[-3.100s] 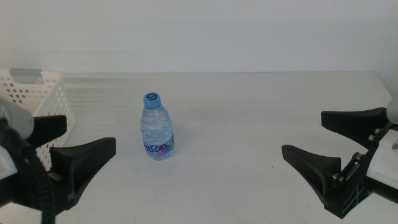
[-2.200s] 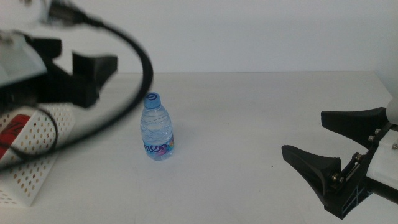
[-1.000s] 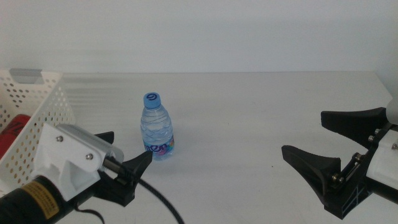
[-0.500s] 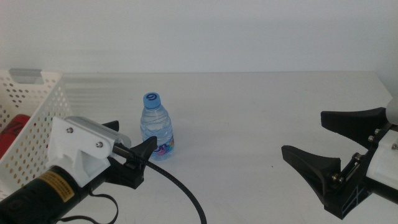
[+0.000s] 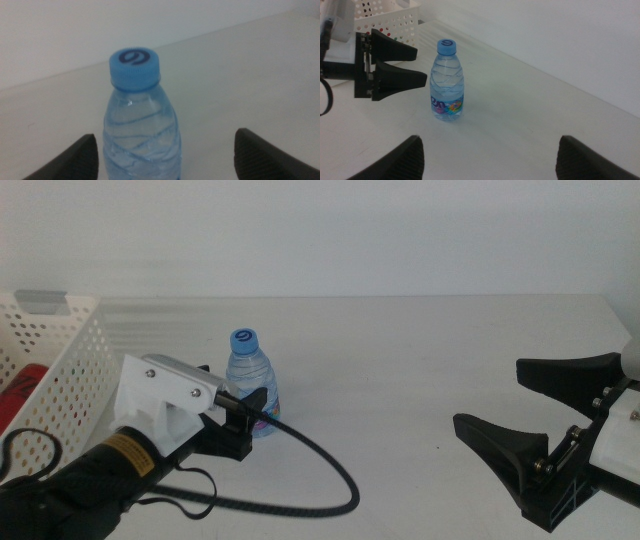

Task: Use arms to grab the bottles and put them into the dustbin to the left of the table.

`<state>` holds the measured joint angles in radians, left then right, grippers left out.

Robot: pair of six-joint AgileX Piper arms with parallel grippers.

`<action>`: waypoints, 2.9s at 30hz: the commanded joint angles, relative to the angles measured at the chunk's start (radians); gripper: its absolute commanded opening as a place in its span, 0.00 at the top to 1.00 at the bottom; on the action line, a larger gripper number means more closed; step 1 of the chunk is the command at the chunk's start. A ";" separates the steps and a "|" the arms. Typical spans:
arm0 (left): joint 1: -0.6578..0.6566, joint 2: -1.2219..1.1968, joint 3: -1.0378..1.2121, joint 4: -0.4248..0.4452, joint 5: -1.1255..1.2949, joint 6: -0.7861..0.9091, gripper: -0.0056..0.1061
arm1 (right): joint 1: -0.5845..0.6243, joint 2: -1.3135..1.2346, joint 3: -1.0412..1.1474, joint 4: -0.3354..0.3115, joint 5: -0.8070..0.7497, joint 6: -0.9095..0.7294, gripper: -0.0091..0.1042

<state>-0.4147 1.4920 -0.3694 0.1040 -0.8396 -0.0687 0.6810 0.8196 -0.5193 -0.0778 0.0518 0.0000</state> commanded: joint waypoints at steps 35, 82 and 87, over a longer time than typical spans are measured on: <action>0.099 0.379 -0.288 0.150 -0.231 -0.152 0.16 | 0.004 -0.008 -0.028 -0.003 -0.069 -0.005 0.30; 0.098 -0.445 -0.266 0.204 0.802 -0.301 0.99 | 0.004 -0.008 -0.028 -0.003 -0.069 -0.005 0.30; 0.098 -0.495 -0.405 0.196 1.143 -0.293 0.99 | 0.004 -0.008 -0.028 -0.003 -0.069 -0.005 0.30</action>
<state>-0.3153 1.0322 -0.6926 0.3052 0.3013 -0.3538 0.6810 0.8196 -0.5193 -0.0776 0.0530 0.0000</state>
